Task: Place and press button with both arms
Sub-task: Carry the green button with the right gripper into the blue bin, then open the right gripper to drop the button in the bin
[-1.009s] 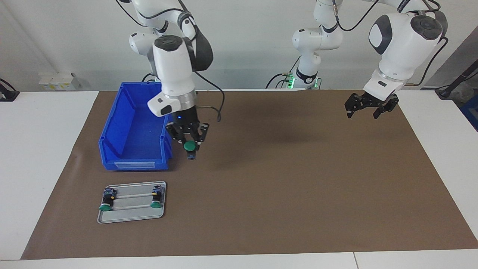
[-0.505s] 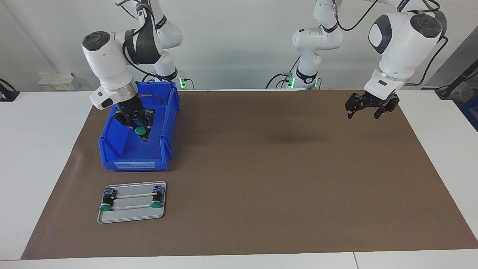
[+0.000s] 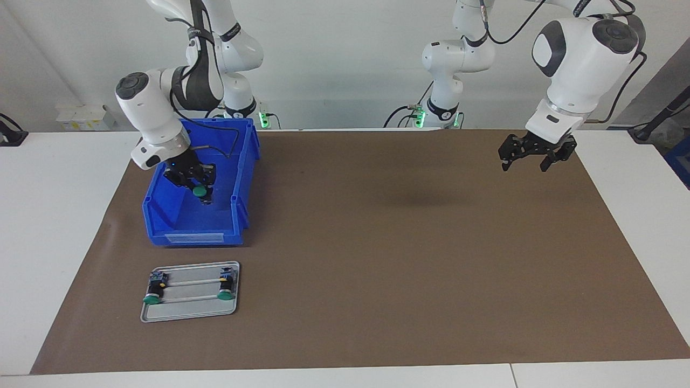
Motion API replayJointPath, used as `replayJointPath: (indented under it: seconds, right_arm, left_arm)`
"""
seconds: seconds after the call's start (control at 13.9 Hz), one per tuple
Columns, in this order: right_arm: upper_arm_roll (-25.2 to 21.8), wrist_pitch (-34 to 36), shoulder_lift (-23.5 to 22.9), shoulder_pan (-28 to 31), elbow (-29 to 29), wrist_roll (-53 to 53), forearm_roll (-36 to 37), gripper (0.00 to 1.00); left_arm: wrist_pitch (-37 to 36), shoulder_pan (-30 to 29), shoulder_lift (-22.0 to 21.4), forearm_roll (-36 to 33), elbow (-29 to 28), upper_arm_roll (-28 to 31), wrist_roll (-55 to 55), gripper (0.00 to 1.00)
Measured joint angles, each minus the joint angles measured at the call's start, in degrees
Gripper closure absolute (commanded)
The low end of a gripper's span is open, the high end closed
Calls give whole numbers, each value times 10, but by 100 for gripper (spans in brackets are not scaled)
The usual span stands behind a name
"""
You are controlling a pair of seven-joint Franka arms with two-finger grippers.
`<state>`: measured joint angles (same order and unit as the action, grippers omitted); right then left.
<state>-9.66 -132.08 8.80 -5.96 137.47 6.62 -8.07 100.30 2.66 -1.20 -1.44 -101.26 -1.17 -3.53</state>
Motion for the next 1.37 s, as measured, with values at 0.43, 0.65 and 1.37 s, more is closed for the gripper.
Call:
replayJointPath:
  seconds: [0.43, 0.65, 1.37]
  right_arm:
    - [0, -40, -3, 4, 46, 17, -9, 15]
    - [0, -40, -4, 4, 46, 17, -10, 1]
    - [10, 111, 7, -9, -124, -63, 6, 1]
  left_arm:
    - [0, -1, 0, 0, 0, 0, 0, 0]
    - [0, -1, 0, 0, 0, 0, 0, 0]
    - [0, -1, -1, 0, 0, 0, 0, 0]
